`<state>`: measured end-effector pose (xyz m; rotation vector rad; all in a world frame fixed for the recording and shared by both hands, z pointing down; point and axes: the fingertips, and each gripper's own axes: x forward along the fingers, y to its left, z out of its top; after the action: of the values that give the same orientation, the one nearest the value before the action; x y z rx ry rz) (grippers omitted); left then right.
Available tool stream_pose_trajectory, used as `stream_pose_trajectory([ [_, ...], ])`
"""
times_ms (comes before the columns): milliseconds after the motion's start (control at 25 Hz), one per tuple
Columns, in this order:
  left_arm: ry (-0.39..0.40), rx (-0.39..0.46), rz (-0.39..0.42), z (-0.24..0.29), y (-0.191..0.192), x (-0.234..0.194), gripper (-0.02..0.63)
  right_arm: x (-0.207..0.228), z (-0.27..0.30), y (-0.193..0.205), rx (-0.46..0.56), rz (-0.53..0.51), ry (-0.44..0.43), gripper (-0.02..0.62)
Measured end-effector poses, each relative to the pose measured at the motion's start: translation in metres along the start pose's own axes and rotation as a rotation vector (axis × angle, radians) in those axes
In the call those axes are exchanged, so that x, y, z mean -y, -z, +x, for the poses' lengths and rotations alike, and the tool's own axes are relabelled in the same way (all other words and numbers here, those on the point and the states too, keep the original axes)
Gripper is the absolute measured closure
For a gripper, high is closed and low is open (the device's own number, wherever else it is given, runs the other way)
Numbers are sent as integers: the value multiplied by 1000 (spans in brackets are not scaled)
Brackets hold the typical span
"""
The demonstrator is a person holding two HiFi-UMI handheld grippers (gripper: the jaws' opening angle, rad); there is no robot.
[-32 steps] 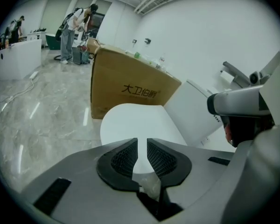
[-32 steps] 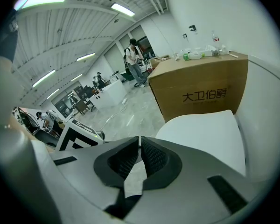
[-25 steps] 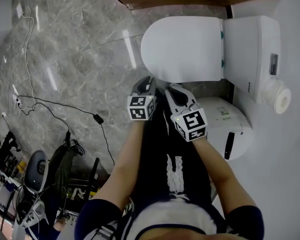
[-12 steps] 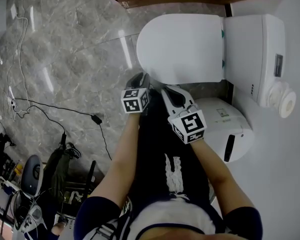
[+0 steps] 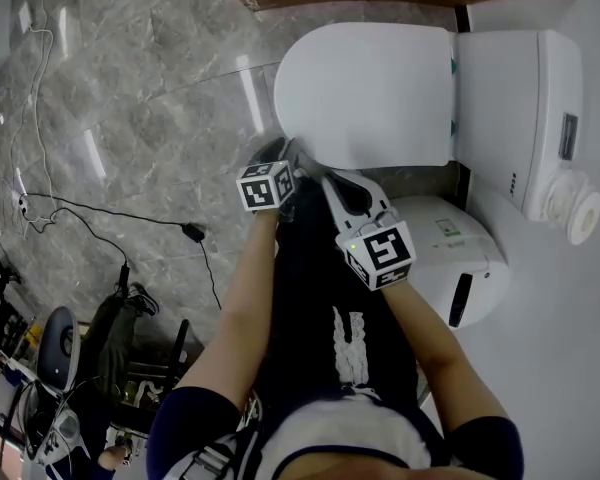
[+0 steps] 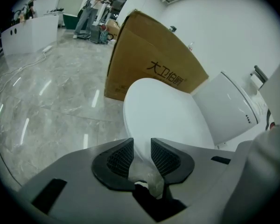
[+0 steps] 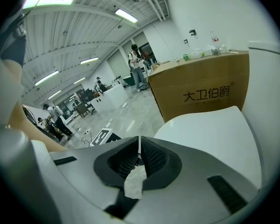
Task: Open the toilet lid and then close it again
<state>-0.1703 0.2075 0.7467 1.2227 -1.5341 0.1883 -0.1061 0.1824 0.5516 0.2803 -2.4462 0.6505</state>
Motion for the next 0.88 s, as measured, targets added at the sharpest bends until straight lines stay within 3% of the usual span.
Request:
stream_pose_trajectory([
  [480, 89, -58, -98, 17, 5, -6, 488, 7, 8, 10, -19, 11, 8, 586],
  [760, 178, -38, -220, 17, 2, -7, 483, 13, 10, 12, -21, 17, 12, 586],
  [880, 151, -67, -187, 15, 2, -10, 534, 15, 10, 13, -21, 21, 15, 586],
])
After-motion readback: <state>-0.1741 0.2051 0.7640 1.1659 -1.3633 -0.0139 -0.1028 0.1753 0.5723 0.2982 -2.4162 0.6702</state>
